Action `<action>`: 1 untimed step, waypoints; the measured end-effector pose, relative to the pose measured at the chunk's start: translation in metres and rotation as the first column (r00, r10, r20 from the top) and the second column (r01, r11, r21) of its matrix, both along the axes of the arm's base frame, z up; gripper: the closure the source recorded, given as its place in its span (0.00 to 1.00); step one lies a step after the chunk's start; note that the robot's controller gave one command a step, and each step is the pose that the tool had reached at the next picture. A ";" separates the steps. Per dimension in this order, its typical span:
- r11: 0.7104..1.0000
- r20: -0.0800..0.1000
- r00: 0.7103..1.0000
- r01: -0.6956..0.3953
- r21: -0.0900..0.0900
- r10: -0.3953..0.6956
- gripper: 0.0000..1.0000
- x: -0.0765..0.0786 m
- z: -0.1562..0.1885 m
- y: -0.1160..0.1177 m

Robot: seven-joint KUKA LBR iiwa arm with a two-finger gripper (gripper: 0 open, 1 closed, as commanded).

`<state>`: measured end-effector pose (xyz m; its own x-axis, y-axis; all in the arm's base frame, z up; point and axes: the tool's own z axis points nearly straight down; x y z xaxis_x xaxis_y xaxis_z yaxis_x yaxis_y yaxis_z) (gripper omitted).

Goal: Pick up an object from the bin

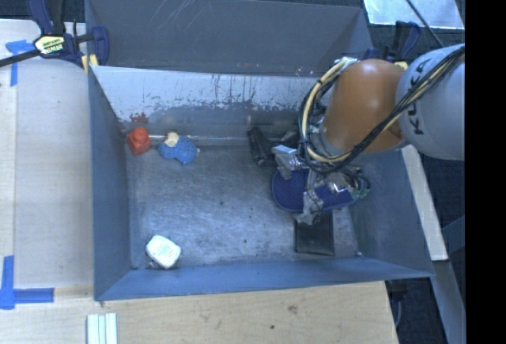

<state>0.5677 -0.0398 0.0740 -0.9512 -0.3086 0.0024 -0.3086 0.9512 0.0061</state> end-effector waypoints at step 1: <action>0.986 0.010 0.986 0.168 0.000 -0.168 0.00 -0.005 0.000 -0.036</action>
Offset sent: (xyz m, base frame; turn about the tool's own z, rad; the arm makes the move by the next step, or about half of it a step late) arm -0.0084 -0.0390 -0.0040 0.1720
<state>0.5623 -0.0762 0.0745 -0.9894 -0.1448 -0.0071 -0.1448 0.9895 0.0031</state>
